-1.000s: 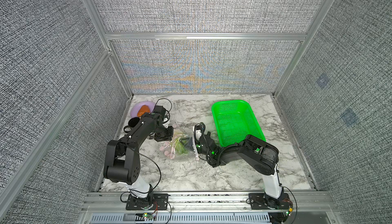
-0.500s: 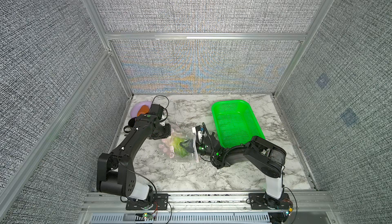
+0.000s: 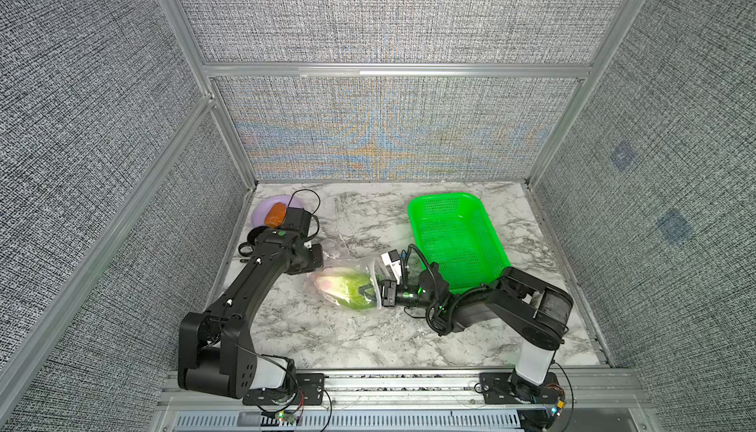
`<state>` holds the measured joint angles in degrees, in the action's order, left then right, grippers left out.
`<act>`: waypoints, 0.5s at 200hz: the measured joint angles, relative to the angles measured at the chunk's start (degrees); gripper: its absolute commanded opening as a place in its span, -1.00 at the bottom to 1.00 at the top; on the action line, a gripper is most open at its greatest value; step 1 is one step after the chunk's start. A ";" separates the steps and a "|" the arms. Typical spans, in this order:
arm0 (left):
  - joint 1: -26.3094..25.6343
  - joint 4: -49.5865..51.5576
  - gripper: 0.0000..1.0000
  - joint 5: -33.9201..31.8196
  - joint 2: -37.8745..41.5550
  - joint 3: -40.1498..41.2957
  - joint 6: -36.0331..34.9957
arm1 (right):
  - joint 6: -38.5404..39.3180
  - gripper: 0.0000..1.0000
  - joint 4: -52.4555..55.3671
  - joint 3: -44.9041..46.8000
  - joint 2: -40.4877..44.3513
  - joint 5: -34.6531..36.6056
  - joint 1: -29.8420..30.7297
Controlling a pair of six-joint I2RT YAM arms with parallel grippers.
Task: Open the zip-top bag and take out the chinese cabbages
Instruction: Pick up the Chinese cabbage from the zipper food storage bag.
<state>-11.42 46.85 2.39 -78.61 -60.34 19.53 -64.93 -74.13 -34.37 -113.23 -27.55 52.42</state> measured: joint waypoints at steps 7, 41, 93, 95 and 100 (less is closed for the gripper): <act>0.00 -0.35 -1.00 -0.28 0.50 0.33 0.00 | -0.04 -1.00 -0.07 0.31 0.48 -0.24 -0.46; 0.00 -1.22 -0.93 -0.94 3.28 1.88 -0.26 | -0.66 -1.00 -1.38 0.35 0.76 -1.77 -2.12; 0.28 -7.23 0.99 5.44 15.58 9.75 -1.14 | -5.51 -1.00 -7.61 0.74 -1.73 -3.04 -3.87; 0.26 -7.85 0.99 6.14 16.33 10.34 -1.05 | -5.60 -1.00 -7.65 0.68 -1.79 -3.10 -3.89; 0.26 -9.20 0.99 7.52 17.90 11.69 -0.81 | -5.86 -1.00 -7.91 0.37 -2.08 -3.43 -3.96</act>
<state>-11.16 37.65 9.91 -60.71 -48.64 18.72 -70.78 -82.04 -34.00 -115.31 -30.98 48.47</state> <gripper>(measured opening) 0.861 0.088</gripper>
